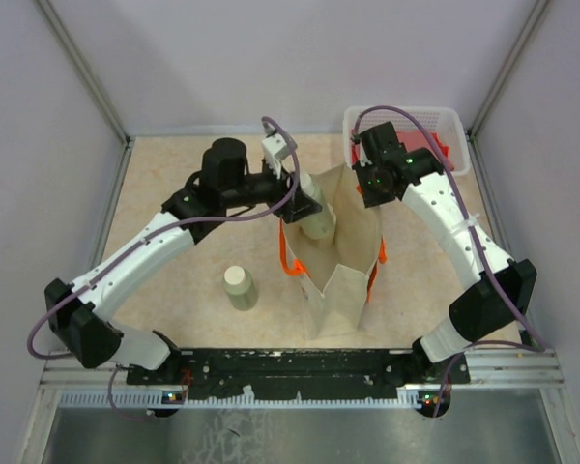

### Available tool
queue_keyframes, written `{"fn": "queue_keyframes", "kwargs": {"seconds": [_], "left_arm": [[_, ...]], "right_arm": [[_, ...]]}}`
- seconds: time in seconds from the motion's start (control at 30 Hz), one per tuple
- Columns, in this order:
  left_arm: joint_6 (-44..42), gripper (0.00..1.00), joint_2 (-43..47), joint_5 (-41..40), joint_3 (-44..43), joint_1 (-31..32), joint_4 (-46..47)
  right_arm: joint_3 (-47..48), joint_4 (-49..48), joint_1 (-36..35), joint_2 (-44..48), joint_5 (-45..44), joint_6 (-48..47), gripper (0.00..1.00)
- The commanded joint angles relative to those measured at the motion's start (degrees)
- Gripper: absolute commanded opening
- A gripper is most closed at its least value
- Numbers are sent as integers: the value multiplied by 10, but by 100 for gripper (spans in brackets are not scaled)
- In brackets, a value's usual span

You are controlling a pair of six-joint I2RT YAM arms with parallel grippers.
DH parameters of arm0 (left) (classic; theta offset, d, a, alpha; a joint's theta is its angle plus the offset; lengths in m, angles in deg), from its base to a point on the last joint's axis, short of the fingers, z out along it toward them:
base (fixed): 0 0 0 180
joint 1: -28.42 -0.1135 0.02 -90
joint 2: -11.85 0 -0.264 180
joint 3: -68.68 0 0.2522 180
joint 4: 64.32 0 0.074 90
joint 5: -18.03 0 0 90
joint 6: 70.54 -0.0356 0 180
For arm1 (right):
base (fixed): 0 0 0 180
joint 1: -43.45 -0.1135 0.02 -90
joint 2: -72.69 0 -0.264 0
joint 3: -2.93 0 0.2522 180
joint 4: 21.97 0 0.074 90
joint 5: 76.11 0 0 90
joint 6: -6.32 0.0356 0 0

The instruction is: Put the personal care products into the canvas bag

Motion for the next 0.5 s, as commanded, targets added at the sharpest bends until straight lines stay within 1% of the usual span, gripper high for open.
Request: {"fn": "queue_keyframes", "kwargs": {"seconds": [0.0,0.13,0.23,0.47], "left_arm": [[-43,0,-35,-31,-31,24,55],[-73,0,-78,-67,-48,41,23],[-78,0,-99,-77,-48,47,15],[-71,0,-130,-69,-19,51,51]], "right_arm": [[1,-4,4,-2,-13,-2,22],[-1,-2,4,-6,-17,-2,22],[-2,-4,4,-8,-18,-2,22],[-3,-4,4,-10,-18,-4,22]]}}
